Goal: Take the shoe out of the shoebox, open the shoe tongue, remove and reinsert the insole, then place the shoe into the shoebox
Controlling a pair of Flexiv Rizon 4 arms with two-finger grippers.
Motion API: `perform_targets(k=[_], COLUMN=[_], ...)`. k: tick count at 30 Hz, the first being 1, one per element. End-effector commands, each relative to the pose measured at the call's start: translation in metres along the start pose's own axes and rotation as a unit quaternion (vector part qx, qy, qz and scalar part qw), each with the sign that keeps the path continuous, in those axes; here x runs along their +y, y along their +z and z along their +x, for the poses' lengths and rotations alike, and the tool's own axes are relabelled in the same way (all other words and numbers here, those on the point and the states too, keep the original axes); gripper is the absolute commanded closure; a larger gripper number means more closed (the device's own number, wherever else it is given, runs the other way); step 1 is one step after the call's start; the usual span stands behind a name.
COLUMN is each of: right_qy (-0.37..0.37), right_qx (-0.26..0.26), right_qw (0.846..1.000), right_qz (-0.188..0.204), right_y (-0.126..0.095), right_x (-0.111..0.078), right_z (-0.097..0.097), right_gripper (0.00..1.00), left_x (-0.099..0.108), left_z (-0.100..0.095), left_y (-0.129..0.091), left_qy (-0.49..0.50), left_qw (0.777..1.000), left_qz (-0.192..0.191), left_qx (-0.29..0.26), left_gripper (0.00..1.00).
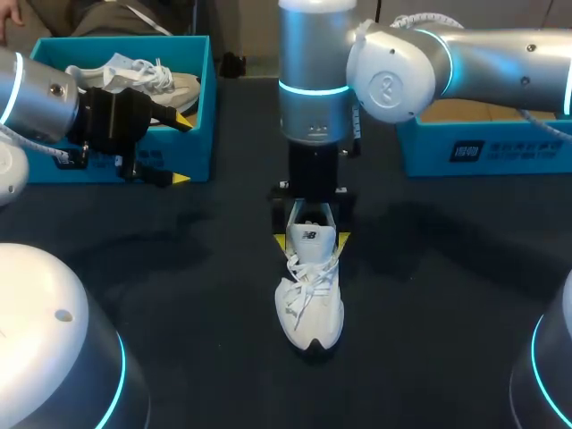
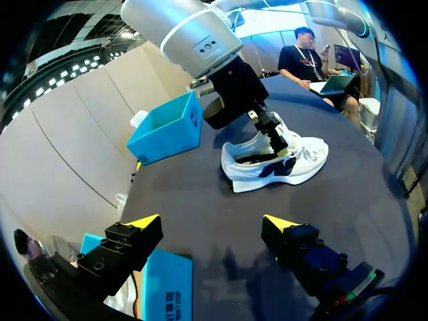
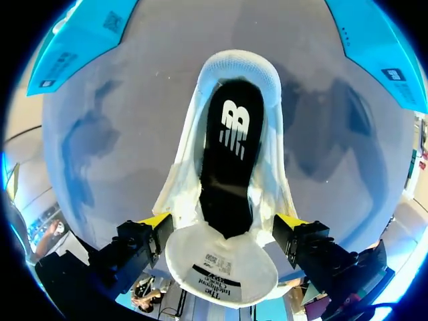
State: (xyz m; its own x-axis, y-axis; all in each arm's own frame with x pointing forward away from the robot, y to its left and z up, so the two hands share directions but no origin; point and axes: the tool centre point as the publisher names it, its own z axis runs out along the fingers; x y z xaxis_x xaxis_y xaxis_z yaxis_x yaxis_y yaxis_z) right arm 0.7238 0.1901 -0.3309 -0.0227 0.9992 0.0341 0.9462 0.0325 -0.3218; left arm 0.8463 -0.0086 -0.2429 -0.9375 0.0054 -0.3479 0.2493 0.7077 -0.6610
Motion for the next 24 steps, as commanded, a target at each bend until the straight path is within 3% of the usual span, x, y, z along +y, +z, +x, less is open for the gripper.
perform_targets(k=[1,15,20,24], right_qy=[-0.001,0.038,0.056,0.052], right_qx=[0.002,0.004,0.005,0.008], right_qw=[1.0,0.999,0.998,0.998], right_qz=[0.001,0.014,0.009,0.017], right_y=[-0.001,-0.006,-0.005,-0.008], right_x=[-0.006,-0.043,-0.048,-0.054], right_z=[0.0,0.001,-0.007,-0.002], right_gripper=[0.0,0.0,0.0,0.0], left_x=[0.0,0.0,0.0,0.0], left_z=[0.0,0.0,0.0,0.0], left_y=[0.0,0.0,0.0,0.0], left_qy=[0.0,0.0,0.0,0.0], left_qw=[1.0,1.0,1.0,1.0], left_qz=[-0.001,-0.001,-0.001,-0.001], left_qx=[0.001,0.001,0.001,0.001], left_gripper=[0.0,0.0,0.0,0.0])
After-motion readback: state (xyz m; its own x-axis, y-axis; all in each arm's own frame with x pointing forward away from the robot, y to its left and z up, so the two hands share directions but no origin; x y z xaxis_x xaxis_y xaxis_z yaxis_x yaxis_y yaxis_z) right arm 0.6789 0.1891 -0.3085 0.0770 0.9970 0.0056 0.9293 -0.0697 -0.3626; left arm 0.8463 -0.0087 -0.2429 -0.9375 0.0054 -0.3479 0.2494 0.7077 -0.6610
